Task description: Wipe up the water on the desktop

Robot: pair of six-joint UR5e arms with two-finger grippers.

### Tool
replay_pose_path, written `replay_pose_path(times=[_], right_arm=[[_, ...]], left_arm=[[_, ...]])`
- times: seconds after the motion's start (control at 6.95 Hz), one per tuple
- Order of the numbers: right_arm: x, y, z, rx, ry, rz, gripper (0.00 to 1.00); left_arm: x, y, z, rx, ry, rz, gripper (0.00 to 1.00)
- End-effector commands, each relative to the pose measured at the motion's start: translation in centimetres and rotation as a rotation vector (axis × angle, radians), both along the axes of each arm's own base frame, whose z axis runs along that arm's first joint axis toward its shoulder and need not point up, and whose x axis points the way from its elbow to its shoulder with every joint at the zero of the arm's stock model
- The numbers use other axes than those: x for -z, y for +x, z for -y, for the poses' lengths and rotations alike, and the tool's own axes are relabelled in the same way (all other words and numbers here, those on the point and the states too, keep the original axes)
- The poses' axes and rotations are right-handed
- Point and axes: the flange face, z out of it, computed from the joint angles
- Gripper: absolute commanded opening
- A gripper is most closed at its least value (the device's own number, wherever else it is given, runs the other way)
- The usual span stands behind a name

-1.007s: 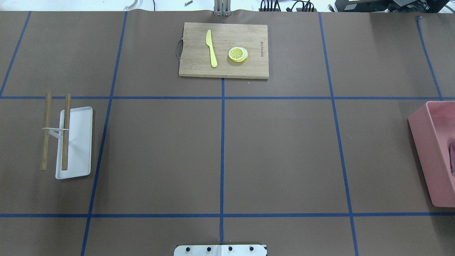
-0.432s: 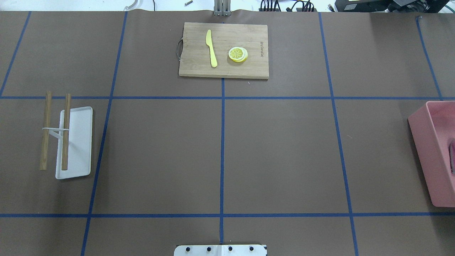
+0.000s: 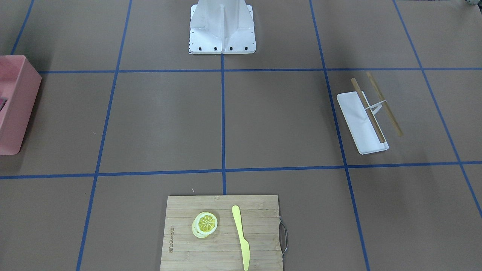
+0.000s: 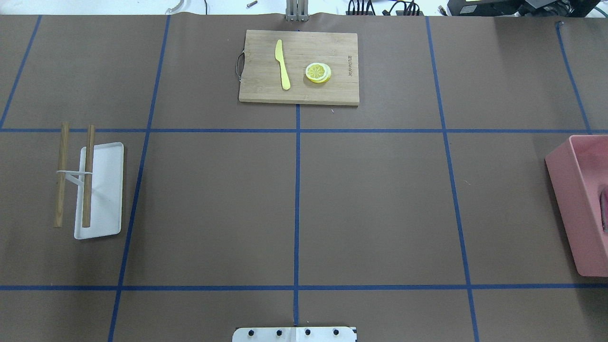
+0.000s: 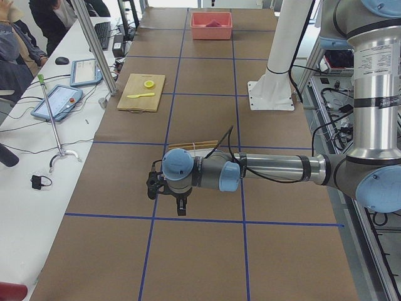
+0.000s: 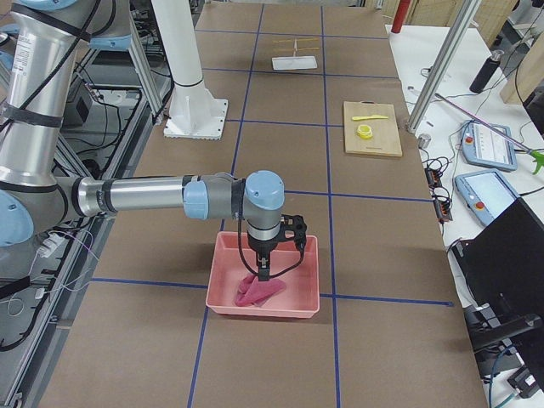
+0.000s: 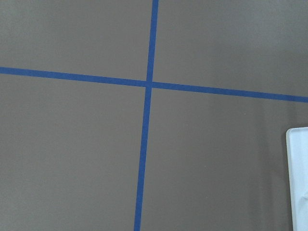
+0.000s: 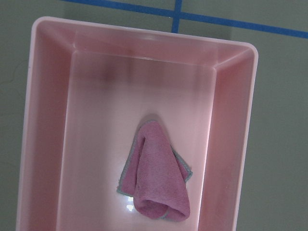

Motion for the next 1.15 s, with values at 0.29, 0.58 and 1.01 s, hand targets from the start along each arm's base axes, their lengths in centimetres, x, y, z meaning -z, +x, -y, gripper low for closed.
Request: replay_pose_path(times=[0.29, 0.58, 1.01], right_arm=[[0.0, 0.1, 0.0, -0.003, -0.001, 0.000, 1.00], [-0.1, 0.1, 0.0, -0.002, -0.003, 0.000, 1.00], [0.4, 0.1, -0.1, -0.002, 0.008, 0.001, 1.00]], left_arm=[[-1.1, -0.3, -1.4, 0.004, 0.013, 0.052, 0.98], [-1.9, -1.0, -0.8, 0.013, 0.018, 0.175, 0.98], [-0.6, -0.9, 0.9, 0.014, 0.051, 0.193, 0.98]])
